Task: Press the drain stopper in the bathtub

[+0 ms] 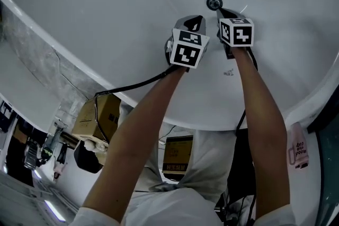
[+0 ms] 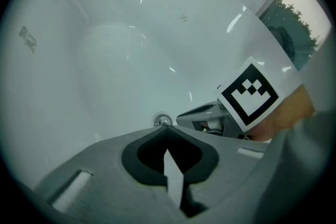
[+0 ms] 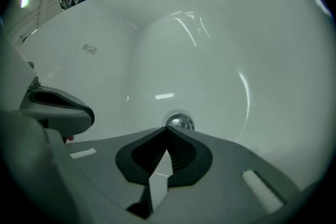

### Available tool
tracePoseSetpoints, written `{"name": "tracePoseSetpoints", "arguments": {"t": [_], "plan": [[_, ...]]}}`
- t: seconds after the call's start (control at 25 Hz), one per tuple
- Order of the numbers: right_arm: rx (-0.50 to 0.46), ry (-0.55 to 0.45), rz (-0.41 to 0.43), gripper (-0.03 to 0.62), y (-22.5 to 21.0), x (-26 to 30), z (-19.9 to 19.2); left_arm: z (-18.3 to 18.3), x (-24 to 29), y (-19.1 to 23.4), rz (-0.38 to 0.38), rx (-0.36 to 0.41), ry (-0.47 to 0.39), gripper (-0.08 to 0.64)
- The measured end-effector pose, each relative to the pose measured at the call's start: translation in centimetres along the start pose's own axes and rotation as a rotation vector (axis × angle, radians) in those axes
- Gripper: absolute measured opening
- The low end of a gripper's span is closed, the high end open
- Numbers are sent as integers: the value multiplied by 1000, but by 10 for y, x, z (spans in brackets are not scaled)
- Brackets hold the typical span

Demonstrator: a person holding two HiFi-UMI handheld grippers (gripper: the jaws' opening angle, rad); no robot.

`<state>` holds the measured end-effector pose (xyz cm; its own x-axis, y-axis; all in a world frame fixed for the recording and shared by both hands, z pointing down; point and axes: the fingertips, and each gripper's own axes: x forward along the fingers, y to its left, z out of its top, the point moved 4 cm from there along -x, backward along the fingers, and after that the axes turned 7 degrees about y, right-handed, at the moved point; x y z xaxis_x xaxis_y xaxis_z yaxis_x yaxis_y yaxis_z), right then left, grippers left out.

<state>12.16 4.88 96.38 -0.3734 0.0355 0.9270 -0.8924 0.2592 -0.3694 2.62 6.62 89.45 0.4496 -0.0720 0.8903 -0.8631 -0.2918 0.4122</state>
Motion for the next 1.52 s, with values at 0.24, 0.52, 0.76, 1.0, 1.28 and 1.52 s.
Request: {"name": "tracePoseSetpoints", "arguments": {"t": [0.24,0.52,0.76,1.0,1.28,1.52], "plan": [[-9,-16,3,0,22,-51,-6,11,-36,-21,-10,31,-10,-3],[130,-139,18,3,35,-113,0,22,-72,-35,-30,61,-14,-3],[228,-255,39,2,48,-167,3,30,-115,-55,-49,80,-36,-3],[219,-309,54,3,75,-243,-1,41,-181,-86,-44,116,-36,-3],[118,-371,62,2,94,-320,-1,69,-249,-137,-94,188,-77,-3],[91,-475,77,3,123,-393,16,95,-327,-177,-136,256,-170,-3]]}}
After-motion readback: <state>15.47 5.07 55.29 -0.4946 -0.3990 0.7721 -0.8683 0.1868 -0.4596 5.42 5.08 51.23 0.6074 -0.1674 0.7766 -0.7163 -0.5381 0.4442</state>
